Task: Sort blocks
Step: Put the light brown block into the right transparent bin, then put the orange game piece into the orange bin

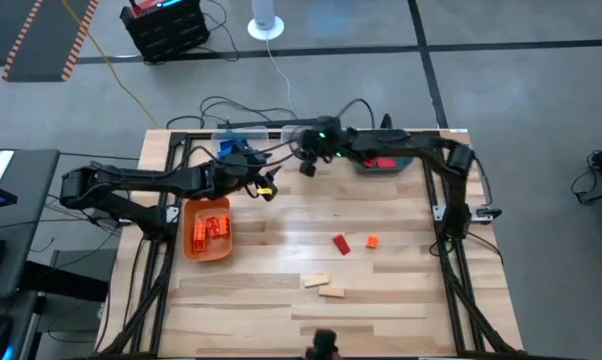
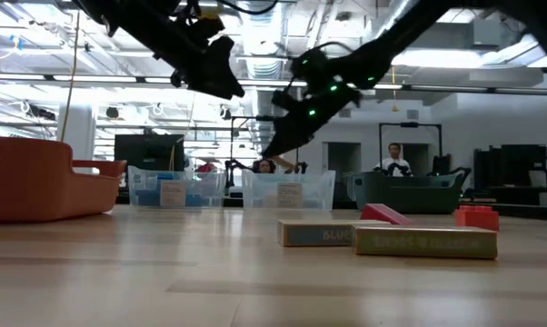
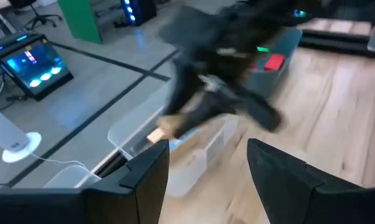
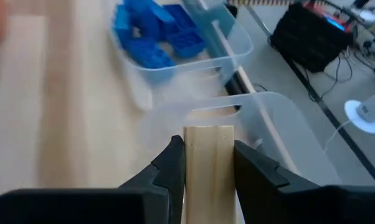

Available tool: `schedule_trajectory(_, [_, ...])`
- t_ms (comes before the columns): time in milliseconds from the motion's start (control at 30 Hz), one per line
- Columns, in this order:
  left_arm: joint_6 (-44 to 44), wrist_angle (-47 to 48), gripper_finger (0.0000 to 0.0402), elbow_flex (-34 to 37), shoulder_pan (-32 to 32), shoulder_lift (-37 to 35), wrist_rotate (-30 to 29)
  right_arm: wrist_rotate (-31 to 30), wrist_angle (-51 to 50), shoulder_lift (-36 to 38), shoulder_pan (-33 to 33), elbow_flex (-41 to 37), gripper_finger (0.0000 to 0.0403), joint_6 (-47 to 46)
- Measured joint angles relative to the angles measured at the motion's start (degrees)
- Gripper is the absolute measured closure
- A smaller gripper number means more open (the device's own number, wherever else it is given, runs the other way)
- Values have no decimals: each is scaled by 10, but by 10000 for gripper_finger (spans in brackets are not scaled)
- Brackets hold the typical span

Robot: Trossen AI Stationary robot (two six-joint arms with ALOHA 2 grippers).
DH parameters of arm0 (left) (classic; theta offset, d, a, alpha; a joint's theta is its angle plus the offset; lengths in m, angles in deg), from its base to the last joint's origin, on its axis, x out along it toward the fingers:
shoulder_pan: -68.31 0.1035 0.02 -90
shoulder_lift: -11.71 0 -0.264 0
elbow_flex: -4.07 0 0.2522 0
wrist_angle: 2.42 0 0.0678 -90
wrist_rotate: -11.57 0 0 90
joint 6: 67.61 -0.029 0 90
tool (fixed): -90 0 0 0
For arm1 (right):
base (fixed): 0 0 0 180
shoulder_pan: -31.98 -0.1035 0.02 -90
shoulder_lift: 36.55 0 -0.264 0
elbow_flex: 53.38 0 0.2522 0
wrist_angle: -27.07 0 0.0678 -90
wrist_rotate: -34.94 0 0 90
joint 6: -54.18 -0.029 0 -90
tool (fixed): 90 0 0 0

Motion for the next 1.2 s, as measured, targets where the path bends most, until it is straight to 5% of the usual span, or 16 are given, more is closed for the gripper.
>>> schedule_trajectory(367, [-7,75,191,0,-1,0,-7,10,-147,-121,38,162,256,-9])
schedule_trajectory(800, [-2,80,191,0,-2,0,-10,22,-287,-56,46,167,178,-4])
schedule_trajectory(967, [-2,90,191,0,-7,0,-10,31,-335,28,15,87,180,13])
schedule_trajectory(1200, [23,139,191,0,-7,0,-10,31,-205,173,-70,-175,180,-52])
